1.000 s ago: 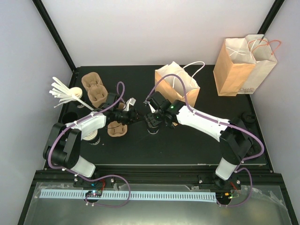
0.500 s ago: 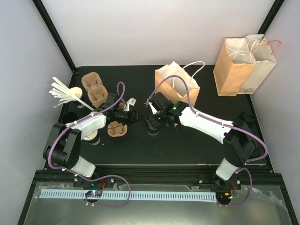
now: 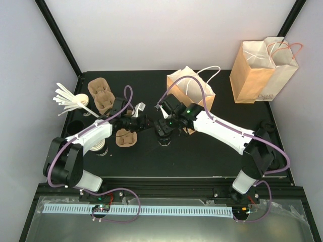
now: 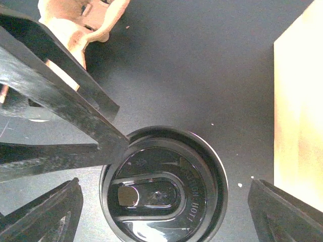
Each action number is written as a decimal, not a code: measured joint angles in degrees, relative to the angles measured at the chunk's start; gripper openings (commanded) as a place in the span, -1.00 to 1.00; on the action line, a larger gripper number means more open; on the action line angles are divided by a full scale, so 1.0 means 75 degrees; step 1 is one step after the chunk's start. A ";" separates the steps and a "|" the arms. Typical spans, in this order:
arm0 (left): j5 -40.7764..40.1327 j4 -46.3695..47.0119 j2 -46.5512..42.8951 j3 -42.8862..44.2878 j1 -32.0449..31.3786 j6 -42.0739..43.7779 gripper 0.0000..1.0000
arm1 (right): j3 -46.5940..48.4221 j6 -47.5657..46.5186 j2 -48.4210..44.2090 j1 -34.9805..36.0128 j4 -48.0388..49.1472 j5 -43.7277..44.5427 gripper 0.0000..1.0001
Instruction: Pack the takeout coffee
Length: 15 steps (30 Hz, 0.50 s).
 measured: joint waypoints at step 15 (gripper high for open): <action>-0.0175 -0.0597 -0.0396 0.0653 -0.0510 0.0131 -0.34 | -0.1349 0.0953 -0.1279 -0.1029 0.0615 -0.1262 -0.45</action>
